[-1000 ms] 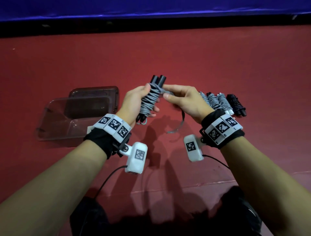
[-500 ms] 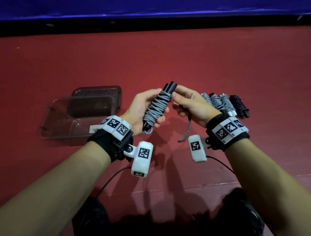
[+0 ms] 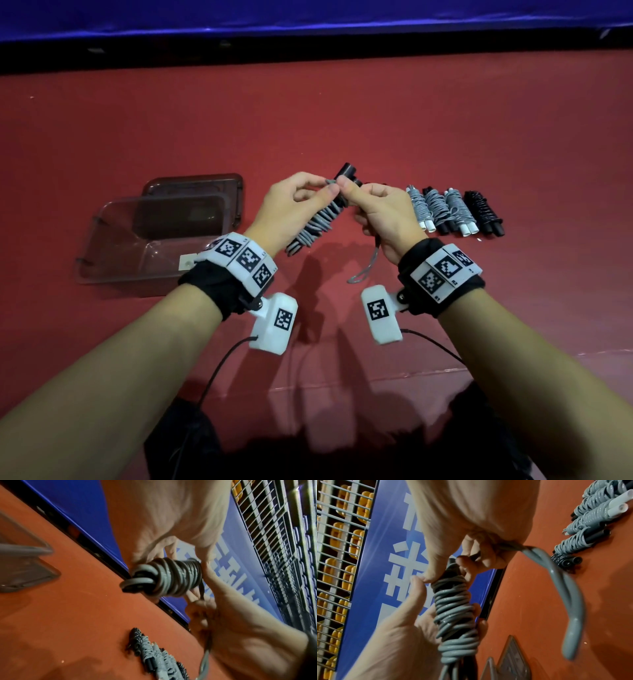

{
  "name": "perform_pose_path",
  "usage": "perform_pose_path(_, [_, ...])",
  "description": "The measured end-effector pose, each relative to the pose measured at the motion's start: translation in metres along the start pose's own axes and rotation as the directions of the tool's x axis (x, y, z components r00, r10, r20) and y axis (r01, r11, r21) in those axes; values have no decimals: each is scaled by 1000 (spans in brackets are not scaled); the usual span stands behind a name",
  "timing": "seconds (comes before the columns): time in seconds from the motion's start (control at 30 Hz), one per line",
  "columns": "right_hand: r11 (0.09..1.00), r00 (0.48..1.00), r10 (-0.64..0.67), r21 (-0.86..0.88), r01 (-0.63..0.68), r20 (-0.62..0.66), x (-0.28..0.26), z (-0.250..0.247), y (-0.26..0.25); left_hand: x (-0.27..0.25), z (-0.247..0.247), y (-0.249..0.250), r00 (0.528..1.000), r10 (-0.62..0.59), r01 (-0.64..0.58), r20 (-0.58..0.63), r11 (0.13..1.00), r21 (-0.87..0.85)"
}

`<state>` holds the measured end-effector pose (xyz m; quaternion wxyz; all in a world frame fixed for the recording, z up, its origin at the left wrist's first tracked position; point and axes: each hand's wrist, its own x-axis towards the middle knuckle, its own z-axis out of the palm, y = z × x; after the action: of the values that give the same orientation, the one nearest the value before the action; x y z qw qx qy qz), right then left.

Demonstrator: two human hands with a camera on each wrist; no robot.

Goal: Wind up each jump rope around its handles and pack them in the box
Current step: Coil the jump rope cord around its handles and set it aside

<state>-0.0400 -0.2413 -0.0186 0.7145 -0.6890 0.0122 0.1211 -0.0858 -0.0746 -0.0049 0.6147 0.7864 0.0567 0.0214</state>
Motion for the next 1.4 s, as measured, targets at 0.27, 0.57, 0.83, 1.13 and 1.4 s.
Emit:
perform_pose_path(0.27, [989, 1000, -26, -144, 27, 8, -1, 5, 3, 4, -1, -8, 982, -186, 189, 34, 978, -91])
perform_pose_path(0.57, [990, 968, -9, -133, 44, 249, 5, -4, -9, -2, -11, 4, 936, -345, 342, 64, 856, -388])
perform_pose_path(0.83, [997, 865, -43, -39, 72, 500, -4, -5, -13, -11, -12, 20, 849, -379, 526, 368, 677, -515])
perform_pose_path(1.13, [990, 995, -79, -111, 85, 59, -2, -4, 0, -1, 8, 0, 997, -36, 38, -71, 999, 29])
perform_pose_path(1.4, [966, 972, 20, -256, 42, 236, 1, -9, -10, 1, 4, -4, 994, -99, 93, -49, 989, -114])
